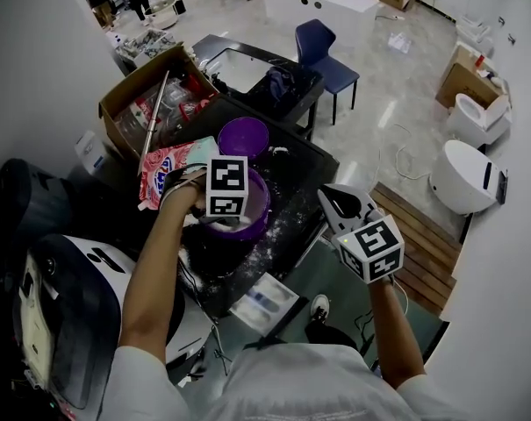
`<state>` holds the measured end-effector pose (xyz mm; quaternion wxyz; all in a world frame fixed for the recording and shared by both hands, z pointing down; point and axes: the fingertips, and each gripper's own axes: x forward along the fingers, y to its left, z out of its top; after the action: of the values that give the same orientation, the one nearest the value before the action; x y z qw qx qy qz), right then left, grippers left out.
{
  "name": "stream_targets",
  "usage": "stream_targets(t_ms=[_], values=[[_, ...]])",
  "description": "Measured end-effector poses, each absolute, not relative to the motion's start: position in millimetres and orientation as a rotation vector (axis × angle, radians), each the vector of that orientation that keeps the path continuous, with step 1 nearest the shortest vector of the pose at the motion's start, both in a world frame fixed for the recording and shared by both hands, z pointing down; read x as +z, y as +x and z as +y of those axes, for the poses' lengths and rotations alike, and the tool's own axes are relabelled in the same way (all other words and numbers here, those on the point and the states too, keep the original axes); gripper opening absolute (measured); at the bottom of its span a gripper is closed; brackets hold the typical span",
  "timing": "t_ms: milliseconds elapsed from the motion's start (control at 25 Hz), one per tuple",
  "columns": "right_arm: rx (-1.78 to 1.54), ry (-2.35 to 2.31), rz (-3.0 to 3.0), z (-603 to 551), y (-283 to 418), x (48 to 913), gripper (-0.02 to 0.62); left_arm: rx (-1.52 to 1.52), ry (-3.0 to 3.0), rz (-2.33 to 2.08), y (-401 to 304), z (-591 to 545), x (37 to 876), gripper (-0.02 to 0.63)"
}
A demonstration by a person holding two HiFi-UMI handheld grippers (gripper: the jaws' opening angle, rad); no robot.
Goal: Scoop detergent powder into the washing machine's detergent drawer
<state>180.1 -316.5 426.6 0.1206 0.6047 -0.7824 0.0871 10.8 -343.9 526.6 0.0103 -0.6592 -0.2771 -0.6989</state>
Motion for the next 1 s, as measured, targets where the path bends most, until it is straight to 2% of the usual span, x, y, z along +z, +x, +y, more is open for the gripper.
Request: stream_targets(t_ms=[560, 1000], values=[[0.183, 1.671, -2.389, -348.5, 158.5, 409.2, 0.005, -2.122, -2.580, -0.734, -13.2, -347.2, 492.9, 0.012], [0.189, 1.620, -2.439, -366.7, 134.3, 404.1, 0.005, -1.571, -3.320, -0.197, -24.6, -365.7, 482.5, 0.012]])
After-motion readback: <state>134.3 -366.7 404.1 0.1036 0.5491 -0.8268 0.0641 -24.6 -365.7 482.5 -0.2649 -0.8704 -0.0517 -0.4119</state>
